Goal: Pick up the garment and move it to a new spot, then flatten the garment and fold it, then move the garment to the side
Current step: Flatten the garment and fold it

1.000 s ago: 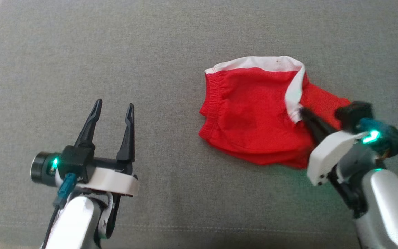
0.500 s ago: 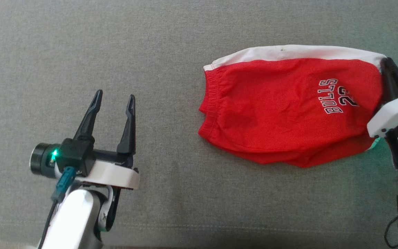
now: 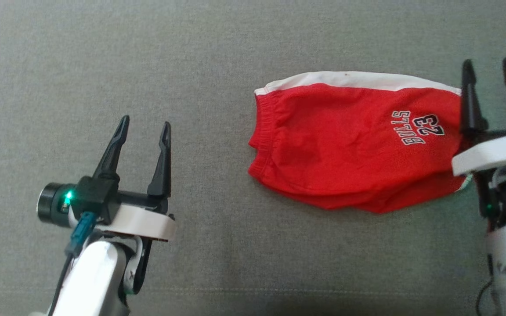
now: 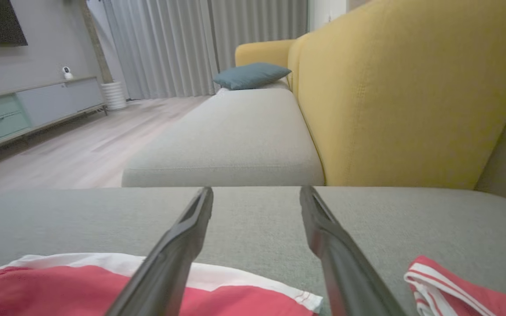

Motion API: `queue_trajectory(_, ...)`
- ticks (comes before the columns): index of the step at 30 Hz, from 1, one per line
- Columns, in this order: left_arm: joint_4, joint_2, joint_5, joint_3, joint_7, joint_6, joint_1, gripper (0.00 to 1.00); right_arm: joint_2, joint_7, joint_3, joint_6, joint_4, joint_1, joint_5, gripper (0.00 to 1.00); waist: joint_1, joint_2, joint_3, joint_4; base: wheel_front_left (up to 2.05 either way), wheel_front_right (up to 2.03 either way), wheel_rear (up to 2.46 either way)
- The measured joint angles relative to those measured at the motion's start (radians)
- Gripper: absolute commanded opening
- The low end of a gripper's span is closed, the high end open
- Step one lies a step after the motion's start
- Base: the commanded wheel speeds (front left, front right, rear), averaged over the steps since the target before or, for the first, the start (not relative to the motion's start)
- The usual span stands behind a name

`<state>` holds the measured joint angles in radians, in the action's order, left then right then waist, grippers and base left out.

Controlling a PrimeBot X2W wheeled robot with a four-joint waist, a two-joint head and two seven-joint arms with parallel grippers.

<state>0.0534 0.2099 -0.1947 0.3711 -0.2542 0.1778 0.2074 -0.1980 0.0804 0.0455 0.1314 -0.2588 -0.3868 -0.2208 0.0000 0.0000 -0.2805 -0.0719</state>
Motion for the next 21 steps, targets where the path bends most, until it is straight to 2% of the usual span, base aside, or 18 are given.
queue_trajectory(7,-0.001,0.006,0.0,-0.022,-0.002,0.017,-0.026,1.0,0.065,-0.003,-0.015,0.0,0.172,0.205,-0.007,1.0,0.0,0.0,0.044,0.022,0.0,0.0,0.0)
queue_trajectory(13,-0.001,0.012,0.0,-0.028,-0.002,0.026,-0.051,1.0,0.105,-0.03,-0.02,0.0,0.274,0.304,-0.006,1.0,0.0,0.0,0.07,0.04,0.0,0.0,0.0)
queue_trajectory(21,-0.007,0.021,0.0,-0.027,-0.001,0.034,-0.06,1.0,0.124,-0.063,-0.023,0.0,0.33,0.358,-0.008,1.0,0.0,0.0,0.083,0.055,0.0,0.0,0.0)
